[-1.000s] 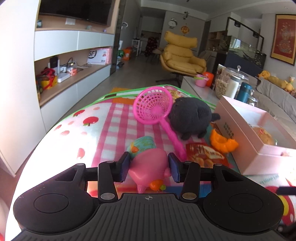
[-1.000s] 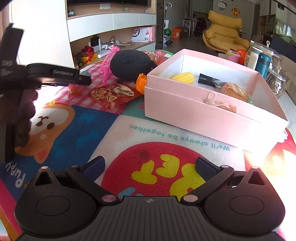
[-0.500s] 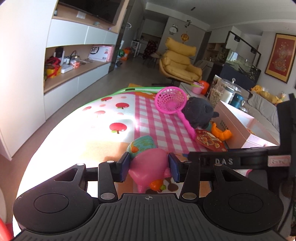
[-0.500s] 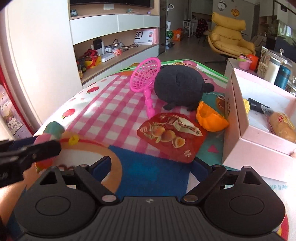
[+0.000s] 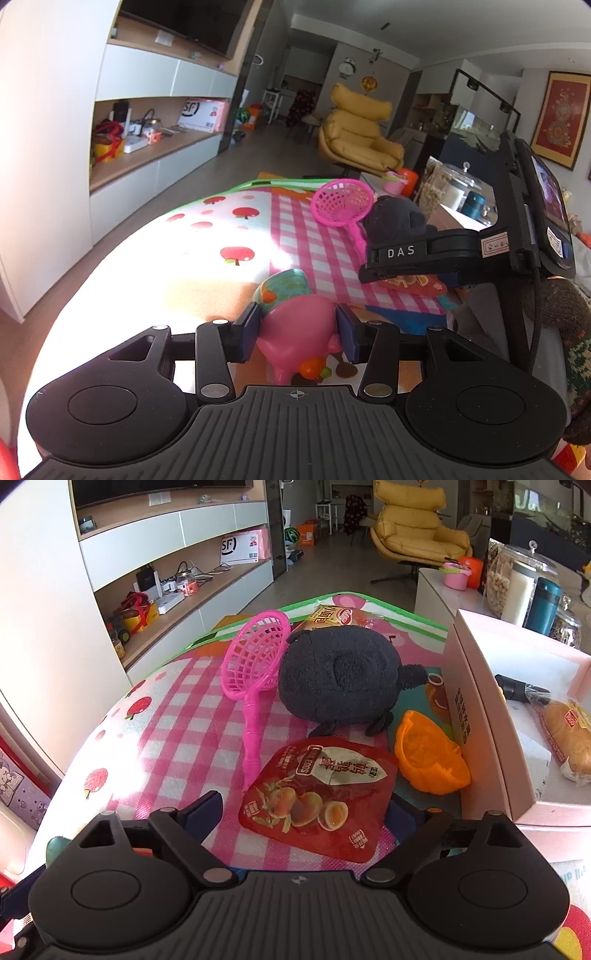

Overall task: Organize objects
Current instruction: 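Grasp the red quail-egg bag with the right tool while left tool holds the pig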

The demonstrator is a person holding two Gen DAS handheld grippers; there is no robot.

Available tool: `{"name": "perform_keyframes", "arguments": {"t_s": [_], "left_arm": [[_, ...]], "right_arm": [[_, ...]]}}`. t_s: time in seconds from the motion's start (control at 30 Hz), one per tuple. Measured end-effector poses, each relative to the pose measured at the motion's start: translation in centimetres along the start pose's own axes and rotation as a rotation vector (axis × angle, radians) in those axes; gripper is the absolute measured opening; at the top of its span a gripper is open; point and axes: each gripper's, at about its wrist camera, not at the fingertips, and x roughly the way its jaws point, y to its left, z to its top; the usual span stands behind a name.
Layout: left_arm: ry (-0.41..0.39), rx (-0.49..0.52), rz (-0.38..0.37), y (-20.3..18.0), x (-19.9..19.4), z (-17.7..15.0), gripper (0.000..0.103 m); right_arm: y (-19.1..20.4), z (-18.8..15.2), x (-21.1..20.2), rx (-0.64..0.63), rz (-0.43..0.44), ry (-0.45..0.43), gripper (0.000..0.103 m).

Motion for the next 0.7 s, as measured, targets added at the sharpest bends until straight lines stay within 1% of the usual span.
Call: {"name": "perform_keyframes", "arguments": {"t_s": [0.03,0.1,0.2,0.37,0.5,0.6,0.7], "left_arm": [[-0.001,0.005,0.002,0.0,-0.1,0.0,0.049],[-0.002,0.005,0.001,0.0,-0.1,0.0,0.049],[-0.003,-0.010,-0.007,0.1,-0.1,-0.1,0.049],[0.004,0.006,0.009,-0.7,-0.1,-0.1,0.049],[0.043,0.007,-0.042,-1.7,-0.3,-0.2,0.049],[0.066,0.043,-0.053,-3.3,-0.4,-0.6,0.049],[0.086,0.050,-0.069,-4.4,-0.5,-0.9,0.049]], "right_arm": [[0.1,0.0,0.0,-0.014,-0.010,-0.007,0.085],[0.0,-0.1,-0.2,-0.029,0.001,-0.006,0.082],[-0.4,-0.9,-1.3,-0.082,0.047,0.001,0.078],[-1.5,-4.0,-4.4,-0.211,0.128,0.006,0.078],[-3.0,-6.6,-7.5,-0.299,0.183,0.030,0.078],[-4.4,-8.4,-9.5,-0.363,0.220,0.039,0.079],[-5.7,-10.0,-11.3,-0.435,0.219,0.009,0.081]]}}
